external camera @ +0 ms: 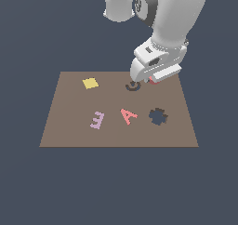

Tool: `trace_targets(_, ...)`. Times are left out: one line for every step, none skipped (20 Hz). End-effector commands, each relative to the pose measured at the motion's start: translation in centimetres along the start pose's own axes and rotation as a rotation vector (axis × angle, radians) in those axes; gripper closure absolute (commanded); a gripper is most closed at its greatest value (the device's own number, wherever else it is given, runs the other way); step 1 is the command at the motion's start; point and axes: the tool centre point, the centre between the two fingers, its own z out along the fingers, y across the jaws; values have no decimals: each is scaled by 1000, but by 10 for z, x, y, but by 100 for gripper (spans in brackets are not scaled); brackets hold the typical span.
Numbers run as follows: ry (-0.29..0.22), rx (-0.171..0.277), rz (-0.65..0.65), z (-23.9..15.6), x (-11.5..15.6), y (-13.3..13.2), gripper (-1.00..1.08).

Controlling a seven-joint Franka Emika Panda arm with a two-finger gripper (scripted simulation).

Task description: Insert a designated object into the corresponding slot on a board.

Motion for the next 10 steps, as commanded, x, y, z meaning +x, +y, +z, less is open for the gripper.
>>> trace_targets(0,0,-100,-1,-4,4,108)
trace_targets(1,0,-138,-1,-6,5,108)
trace_targets(1,0,-176,-1,-7,7,108)
trace_targets(1,0,-214,-1,-9,8,108)
trace_targets(1,0,-252,-1,-10,10,108)
trace_targets(1,0,-290,-1,-12,12,108)
trace_targets(1,0,-328,-2,-13,14,108)
trace_targets(1,0,-365,-2,-14,16,108)
trace_targets(1,0,-403,-2,-15,17,108)
trace_targets(1,0,-440,-2,-16,19,108)
